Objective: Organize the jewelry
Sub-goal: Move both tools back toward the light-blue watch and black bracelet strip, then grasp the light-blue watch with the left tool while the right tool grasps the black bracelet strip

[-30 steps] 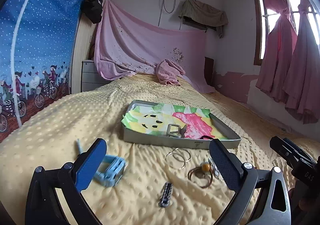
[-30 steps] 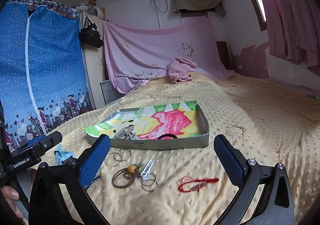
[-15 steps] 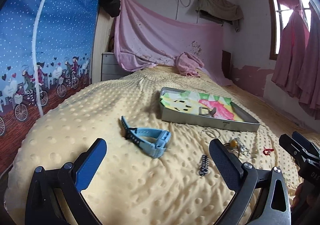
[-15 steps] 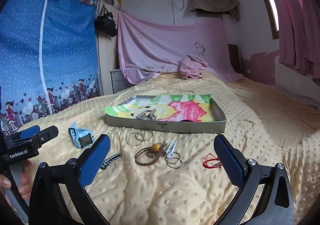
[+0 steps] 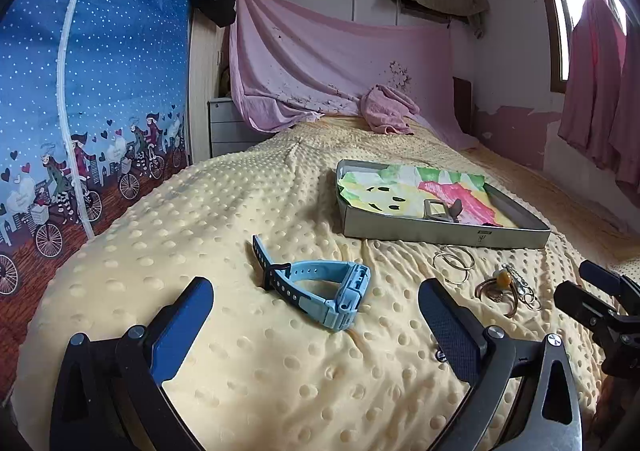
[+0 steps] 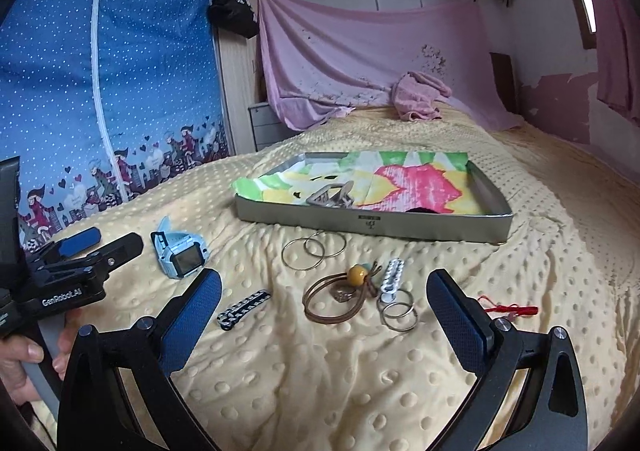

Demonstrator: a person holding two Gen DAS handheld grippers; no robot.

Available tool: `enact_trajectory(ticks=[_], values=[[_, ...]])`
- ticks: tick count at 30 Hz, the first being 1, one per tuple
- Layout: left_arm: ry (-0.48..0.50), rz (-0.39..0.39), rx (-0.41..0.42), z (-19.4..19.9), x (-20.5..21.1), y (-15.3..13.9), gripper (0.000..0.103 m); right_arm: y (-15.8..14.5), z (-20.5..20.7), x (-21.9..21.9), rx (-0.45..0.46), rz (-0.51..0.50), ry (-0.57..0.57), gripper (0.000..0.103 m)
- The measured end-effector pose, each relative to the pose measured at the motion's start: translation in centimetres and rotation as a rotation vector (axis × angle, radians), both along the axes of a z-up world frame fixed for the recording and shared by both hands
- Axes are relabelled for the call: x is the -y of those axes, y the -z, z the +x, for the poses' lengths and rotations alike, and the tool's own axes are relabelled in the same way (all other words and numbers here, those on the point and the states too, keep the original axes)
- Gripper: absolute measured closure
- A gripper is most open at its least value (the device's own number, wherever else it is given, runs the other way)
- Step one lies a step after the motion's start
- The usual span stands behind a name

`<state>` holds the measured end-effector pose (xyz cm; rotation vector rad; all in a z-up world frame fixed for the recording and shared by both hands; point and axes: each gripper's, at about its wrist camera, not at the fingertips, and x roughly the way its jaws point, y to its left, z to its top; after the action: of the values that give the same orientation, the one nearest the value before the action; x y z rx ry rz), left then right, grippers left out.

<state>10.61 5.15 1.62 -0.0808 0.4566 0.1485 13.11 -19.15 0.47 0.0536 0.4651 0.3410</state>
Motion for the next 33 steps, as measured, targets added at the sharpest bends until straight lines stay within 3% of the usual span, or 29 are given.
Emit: enact_trajectory(ticks=[3,6,11,17,21,25,33], values=[[0.006,-0.005,-0.014,0.5,-0.2,0.1,0.002,0.5,0.6,-0.9,-0.027,-0.017,-0.038,0.024],[0.017,-0.014,-0.037,1.2,-0.3,0.2,0.012,1.4,1.5,-2.3,-0.078,-0.053,-0.087,0.032],[0.049,-0.029,-0.082,2.4,-0.2,0.6,0.02,2.8,2.8,-4.5,-0.16,-0.093,-0.178,0.039],[0.066,-0.08,-0.132,3.9,-0.9,1.4,0.031,4.3,3.8,-6.4,-0.242,-0.073,-0.255,0.046],[0.078,-0.096,-0.159,4.4,-1.1,2.0,0.031,5.4,4.6,-7.4,-0.281,-0.073,-0.257,0.046],[0.08,-0.108,-0.186,5.0,-1.2,2.6,0.041,6.0,5.2,-7.9,-0.299,-0.091,-0.228,0.053],[0.096,-0.13,-0.184,5.5,-1.3,3.2,0.05,6.4,6.8,-8.1,-0.304,-0.095,-0.173,0.063]])
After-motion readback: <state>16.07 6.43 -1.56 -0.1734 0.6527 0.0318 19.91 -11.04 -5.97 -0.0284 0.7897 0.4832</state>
